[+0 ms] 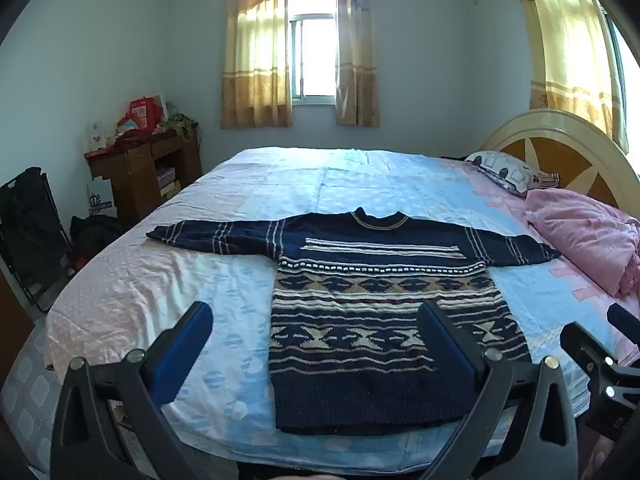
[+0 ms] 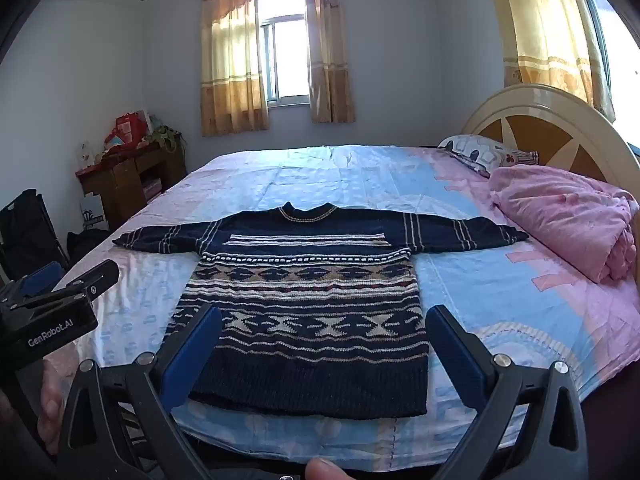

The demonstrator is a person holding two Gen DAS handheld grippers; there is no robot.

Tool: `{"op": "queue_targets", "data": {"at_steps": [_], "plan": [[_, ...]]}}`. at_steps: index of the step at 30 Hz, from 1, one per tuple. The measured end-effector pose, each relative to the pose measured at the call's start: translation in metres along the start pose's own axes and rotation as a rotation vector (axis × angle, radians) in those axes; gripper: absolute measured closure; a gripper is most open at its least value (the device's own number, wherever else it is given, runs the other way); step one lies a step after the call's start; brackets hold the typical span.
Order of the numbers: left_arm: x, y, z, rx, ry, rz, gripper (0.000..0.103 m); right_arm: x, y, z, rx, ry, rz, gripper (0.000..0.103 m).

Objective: Fold small clothes

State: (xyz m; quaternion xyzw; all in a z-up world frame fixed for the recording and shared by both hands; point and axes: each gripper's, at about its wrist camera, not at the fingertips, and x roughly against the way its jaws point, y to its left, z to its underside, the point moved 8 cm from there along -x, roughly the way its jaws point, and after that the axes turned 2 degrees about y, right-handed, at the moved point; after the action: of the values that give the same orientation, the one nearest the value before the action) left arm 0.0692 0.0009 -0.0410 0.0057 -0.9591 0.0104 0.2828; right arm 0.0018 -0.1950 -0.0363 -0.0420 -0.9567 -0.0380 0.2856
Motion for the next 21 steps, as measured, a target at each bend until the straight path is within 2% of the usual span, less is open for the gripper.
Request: {"op": "queue_targets", "data": {"at_steps": [2, 21], "plan": [[0.0011, -0.0005, -0.0015, -0.016, -0.023, -0.004, 0.000, 0.0000, -0.0003, -0.0004, -0.003, 0.002, 0.001, 0.001], [-0.0015, -0.0040, 0.0004, -0.014, -0.015, 0.016, 0.000, -0.0049, -0.0013, 0.0042, -0.004, 0.011, 0.002, 0.001]]}}
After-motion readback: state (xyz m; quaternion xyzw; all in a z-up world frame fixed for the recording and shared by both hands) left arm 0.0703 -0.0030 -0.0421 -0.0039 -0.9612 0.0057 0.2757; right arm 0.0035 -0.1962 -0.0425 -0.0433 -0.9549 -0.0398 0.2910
